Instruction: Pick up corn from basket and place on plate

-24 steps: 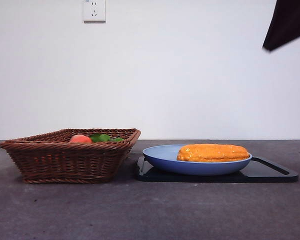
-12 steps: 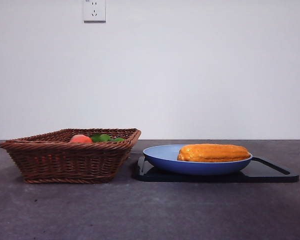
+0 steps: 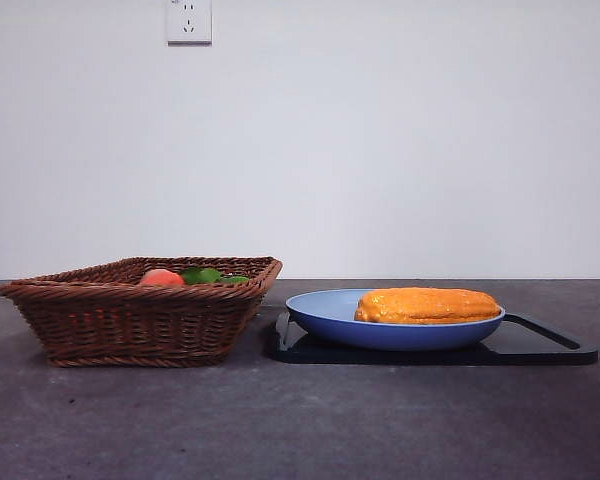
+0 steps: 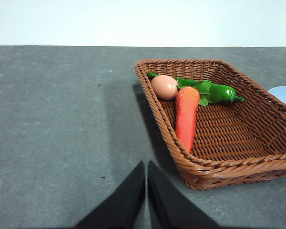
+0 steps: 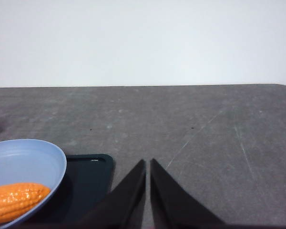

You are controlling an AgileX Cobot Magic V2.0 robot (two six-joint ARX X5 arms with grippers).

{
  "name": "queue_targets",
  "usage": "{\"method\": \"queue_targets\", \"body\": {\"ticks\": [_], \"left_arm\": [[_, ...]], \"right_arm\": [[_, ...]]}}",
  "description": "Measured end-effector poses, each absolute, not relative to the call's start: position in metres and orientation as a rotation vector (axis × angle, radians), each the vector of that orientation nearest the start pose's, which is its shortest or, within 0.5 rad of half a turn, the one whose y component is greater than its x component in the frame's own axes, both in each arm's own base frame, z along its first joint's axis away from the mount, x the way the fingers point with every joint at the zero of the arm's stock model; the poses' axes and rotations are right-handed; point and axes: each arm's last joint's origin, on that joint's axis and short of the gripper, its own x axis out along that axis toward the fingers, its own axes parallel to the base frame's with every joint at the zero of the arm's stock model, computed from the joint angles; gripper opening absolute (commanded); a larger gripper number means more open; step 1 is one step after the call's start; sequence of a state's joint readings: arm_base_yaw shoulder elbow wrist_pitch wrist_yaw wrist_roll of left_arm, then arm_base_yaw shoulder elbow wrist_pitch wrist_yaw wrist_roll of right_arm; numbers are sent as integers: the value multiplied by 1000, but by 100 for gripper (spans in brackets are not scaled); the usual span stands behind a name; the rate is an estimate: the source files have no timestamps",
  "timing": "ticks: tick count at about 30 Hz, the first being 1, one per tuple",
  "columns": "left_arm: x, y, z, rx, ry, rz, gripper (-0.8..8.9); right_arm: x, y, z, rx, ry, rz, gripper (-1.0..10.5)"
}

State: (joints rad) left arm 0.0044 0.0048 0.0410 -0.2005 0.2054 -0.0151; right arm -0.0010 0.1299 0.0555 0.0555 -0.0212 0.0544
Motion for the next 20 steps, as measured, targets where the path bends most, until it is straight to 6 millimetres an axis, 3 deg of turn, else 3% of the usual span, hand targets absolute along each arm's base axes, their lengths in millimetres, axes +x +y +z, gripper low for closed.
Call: {"method": "queue_targets", "body": {"ticks": [13,20], "left_arm": [[93,-5,158,-33,166,-199,8],[93,-5,158,-33,165,-199,8]], "right_arm": [[96,0,153,48,154,-5,2],[96,0,152,48,161,-5,2]]}}
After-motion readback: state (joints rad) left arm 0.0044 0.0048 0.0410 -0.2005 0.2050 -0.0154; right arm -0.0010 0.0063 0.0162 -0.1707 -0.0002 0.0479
